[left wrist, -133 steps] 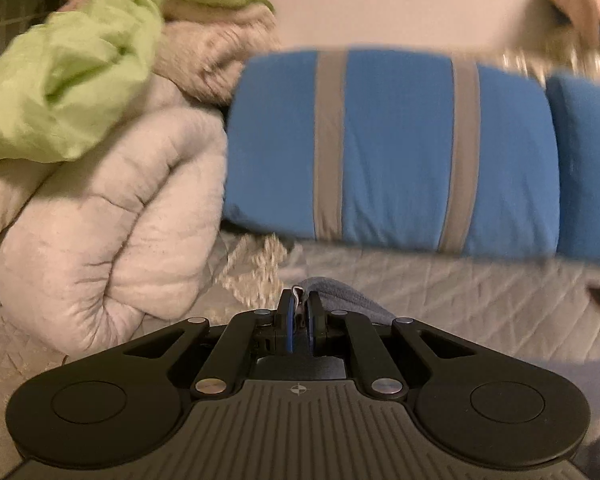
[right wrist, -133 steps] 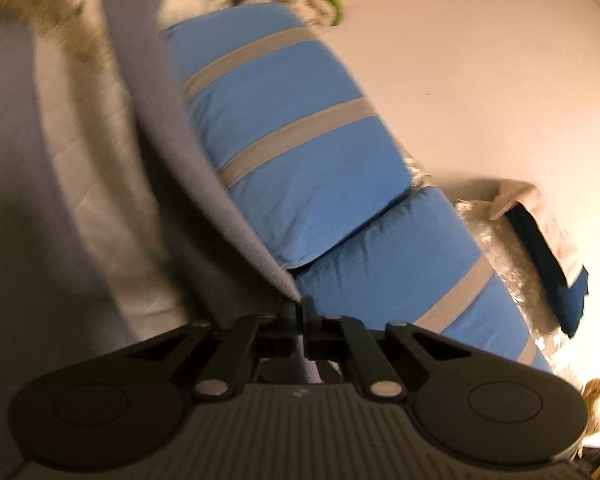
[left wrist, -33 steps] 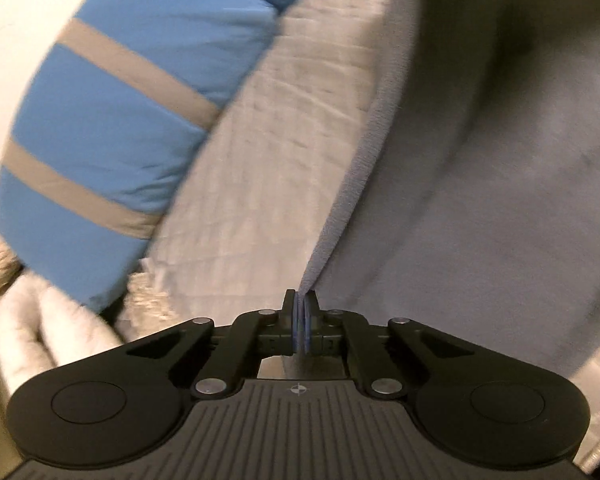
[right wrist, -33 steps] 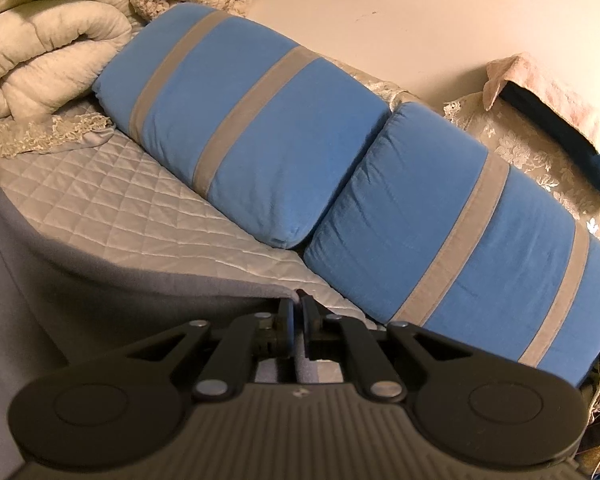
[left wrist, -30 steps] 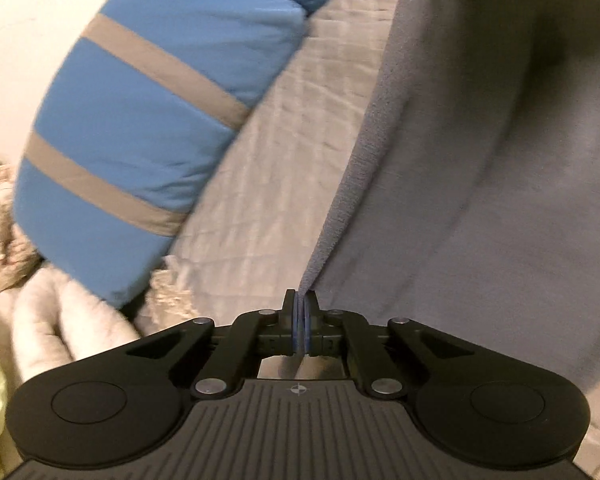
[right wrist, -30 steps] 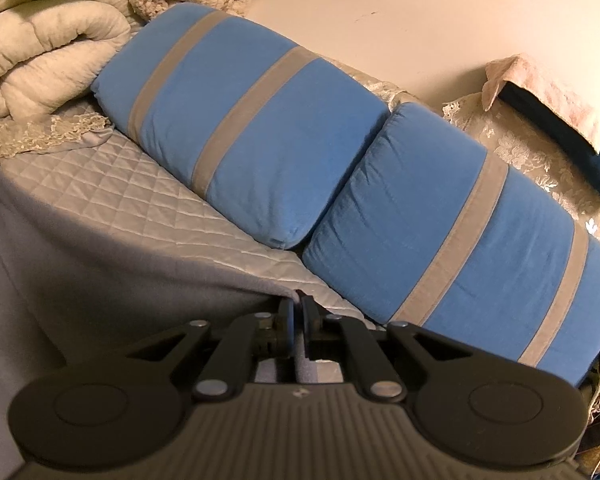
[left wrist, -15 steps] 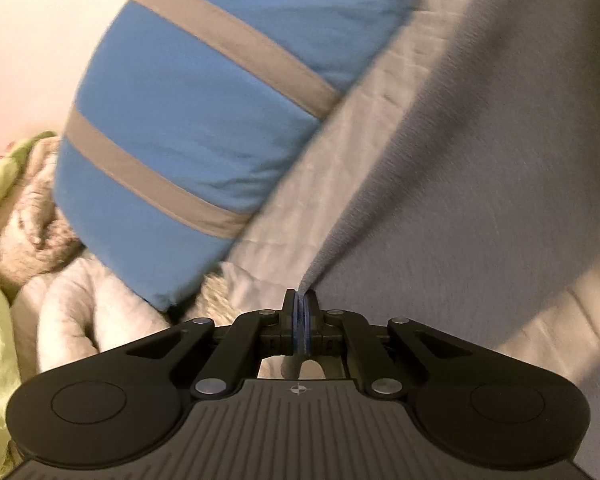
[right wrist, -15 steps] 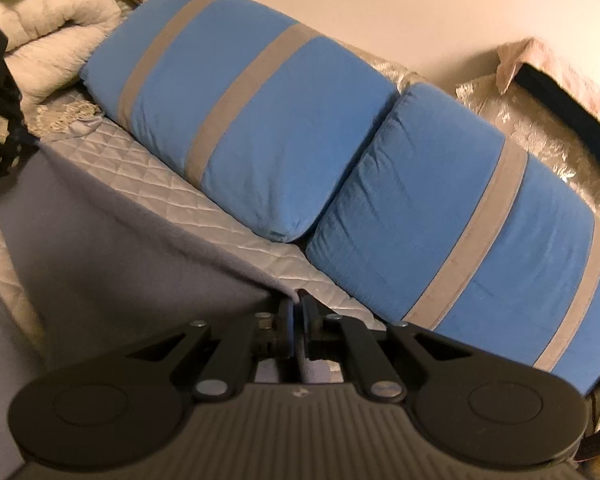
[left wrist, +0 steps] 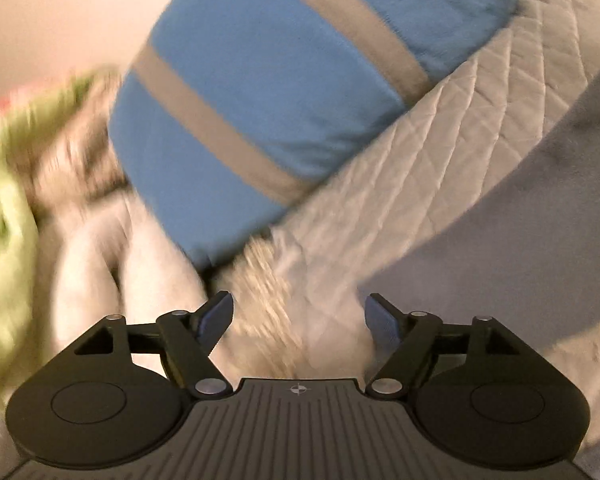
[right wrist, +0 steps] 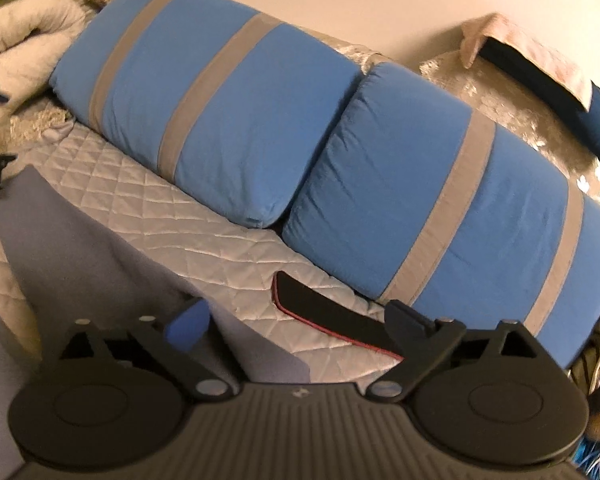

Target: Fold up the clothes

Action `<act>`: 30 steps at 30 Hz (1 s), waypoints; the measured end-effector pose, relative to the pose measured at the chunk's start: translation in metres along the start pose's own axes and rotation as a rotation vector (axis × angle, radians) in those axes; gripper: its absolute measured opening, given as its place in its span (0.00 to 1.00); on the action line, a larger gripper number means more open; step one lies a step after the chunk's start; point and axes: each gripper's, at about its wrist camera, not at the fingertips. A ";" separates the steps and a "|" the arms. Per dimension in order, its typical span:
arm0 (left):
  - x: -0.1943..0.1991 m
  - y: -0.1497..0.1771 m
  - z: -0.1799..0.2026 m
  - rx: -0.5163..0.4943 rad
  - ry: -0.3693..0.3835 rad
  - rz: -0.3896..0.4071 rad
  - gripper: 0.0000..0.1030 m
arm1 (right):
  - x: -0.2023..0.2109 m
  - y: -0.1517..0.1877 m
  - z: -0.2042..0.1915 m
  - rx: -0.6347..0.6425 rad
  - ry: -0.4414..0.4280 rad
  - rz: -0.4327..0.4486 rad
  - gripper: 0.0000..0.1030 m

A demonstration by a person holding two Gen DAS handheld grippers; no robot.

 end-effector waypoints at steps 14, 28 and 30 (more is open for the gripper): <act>-0.037 0.076 -0.103 0.901 0.503 -0.317 0.68 | 0.039 0.009 -0.009 -0.079 -0.126 0.012 1.00; -0.060 0.075 -0.086 1.048 0.648 -0.301 0.48 | 0.057 0.018 -0.074 0.152 -0.277 0.088 0.97; -0.065 0.078 -0.088 1.095 0.685 -0.318 0.29 | 0.059 0.017 -0.075 0.160 -0.279 0.099 0.97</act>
Point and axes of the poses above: each gripper's, at about its wrist camera, not at the fingertips, and x roughly against the way its jaws point, z to its right, y to its underside, and after that the axes turned 9 degrees about x, right-handed
